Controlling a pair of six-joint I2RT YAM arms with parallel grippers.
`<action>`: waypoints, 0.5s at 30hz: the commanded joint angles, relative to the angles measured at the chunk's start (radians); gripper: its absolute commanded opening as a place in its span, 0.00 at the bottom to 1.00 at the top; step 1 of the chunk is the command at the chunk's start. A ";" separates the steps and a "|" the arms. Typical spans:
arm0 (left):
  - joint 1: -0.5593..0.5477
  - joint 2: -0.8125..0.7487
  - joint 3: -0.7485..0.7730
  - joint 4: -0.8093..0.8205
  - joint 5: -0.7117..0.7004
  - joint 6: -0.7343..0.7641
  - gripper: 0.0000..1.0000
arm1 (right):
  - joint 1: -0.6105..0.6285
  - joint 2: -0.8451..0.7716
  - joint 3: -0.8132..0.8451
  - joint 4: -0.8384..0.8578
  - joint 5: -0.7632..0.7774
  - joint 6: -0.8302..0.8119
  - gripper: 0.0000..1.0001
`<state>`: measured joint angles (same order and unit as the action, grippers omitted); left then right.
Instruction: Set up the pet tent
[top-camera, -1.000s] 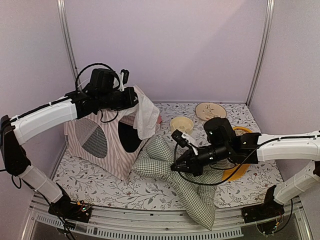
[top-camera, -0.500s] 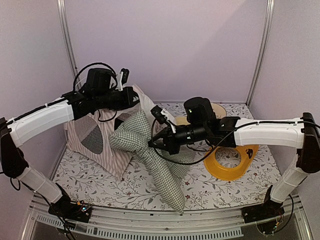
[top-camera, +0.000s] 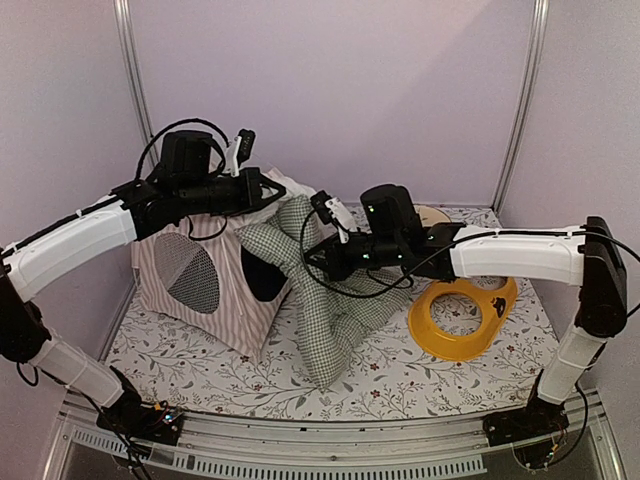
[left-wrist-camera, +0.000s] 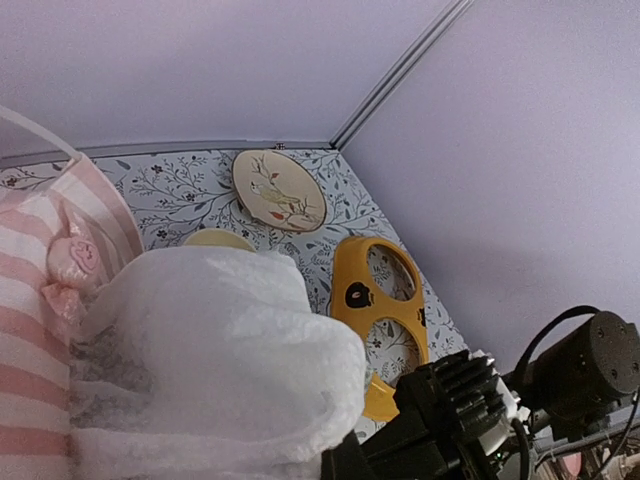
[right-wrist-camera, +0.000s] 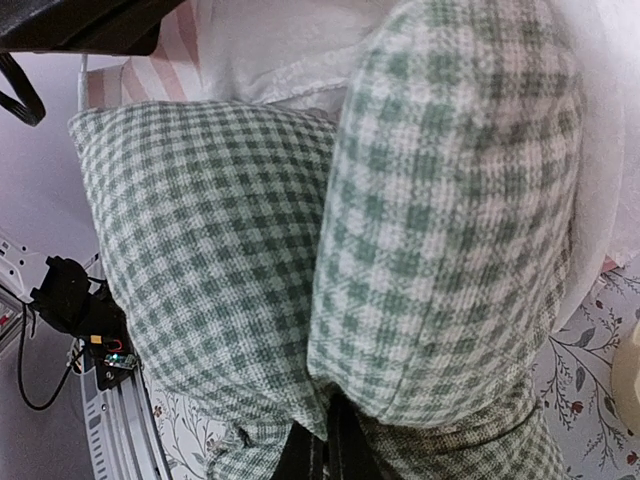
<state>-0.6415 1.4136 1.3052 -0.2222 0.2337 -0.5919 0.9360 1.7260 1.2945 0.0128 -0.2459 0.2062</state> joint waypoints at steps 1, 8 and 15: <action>-0.019 -0.020 0.038 0.020 0.043 0.013 0.00 | 0.036 0.038 0.046 0.037 0.036 0.010 0.00; -0.073 -0.008 0.070 0.012 0.039 0.010 0.00 | 0.056 0.125 0.042 0.078 0.059 0.027 0.00; -0.106 -0.020 0.074 0.013 0.033 -0.004 0.00 | 0.046 0.155 0.004 0.132 0.197 0.110 0.00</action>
<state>-0.7181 1.4139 1.3437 -0.2337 0.2535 -0.5953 0.9871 1.8675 1.3128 0.0708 -0.1406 0.2550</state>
